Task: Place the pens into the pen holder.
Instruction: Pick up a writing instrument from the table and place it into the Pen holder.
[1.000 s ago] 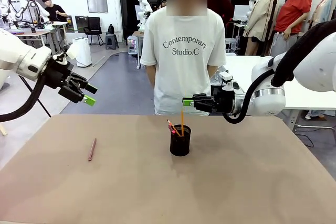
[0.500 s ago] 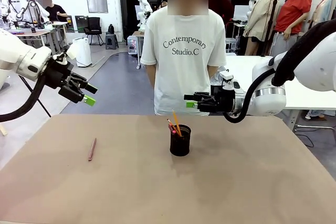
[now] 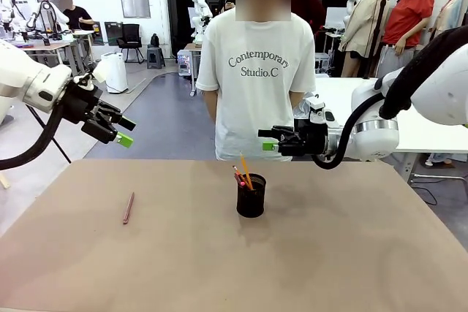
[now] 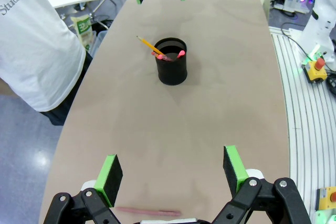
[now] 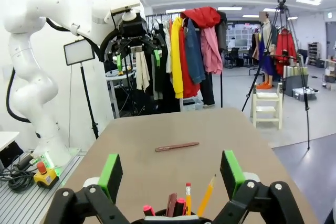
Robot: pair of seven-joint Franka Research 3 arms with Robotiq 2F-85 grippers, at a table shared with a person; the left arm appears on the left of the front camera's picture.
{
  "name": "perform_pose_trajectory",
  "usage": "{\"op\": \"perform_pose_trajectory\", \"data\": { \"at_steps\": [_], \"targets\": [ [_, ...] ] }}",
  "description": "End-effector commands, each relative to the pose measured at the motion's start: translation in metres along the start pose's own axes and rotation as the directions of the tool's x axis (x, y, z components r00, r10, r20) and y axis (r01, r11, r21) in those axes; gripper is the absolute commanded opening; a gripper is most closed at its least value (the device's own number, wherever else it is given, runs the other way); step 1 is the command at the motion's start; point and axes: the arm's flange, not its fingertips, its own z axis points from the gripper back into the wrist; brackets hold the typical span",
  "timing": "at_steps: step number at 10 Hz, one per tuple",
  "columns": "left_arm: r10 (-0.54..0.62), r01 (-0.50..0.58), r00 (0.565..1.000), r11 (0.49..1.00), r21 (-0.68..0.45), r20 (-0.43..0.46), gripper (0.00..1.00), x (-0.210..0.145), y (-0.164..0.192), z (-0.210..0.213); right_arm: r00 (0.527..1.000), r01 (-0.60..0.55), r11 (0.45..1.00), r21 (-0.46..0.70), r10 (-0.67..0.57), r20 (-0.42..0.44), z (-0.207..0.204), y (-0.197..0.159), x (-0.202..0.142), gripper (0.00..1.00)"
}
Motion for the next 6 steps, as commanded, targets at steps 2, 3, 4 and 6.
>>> {"op": "perform_pose_trajectory", "data": {
  "at_steps": [2, 3, 4, 6],
  "targets": [
    [0.004, -0.004, 1.0, 1.0, 0.003, 0.011, 1.0, 0.001, 0.0, 0.0, 1.0, 0.003, 1.0, 0.001, -0.003, 0.014, 0.0, 0.0, -0.001, 1.0],
    [0.004, -0.004, 1.0, 1.0, 0.003, 0.011, 1.0, 0.001, 0.0, 0.0, 1.0, 0.003, 1.0, 0.001, -0.003, 0.014, 0.0, 0.0, -0.001, 1.0],
    [0.004, -0.004, 1.0, 1.0, 0.003, 0.011, 1.0, 0.001, 0.0, 0.0, 1.0, 0.003, 1.0, -0.001, -0.003, 0.001, 0.001, 0.0, -0.002, 1.0],
    [0.004, -0.004, 1.0, 1.0, 0.003, 0.011, 1.0, 0.001, 0.0, 0.0, 0.991, 0.045, 0.998, -0.042, -0.05, -0.126, 0.004, 0.023, 0.027, 1.0]
  ]
}}
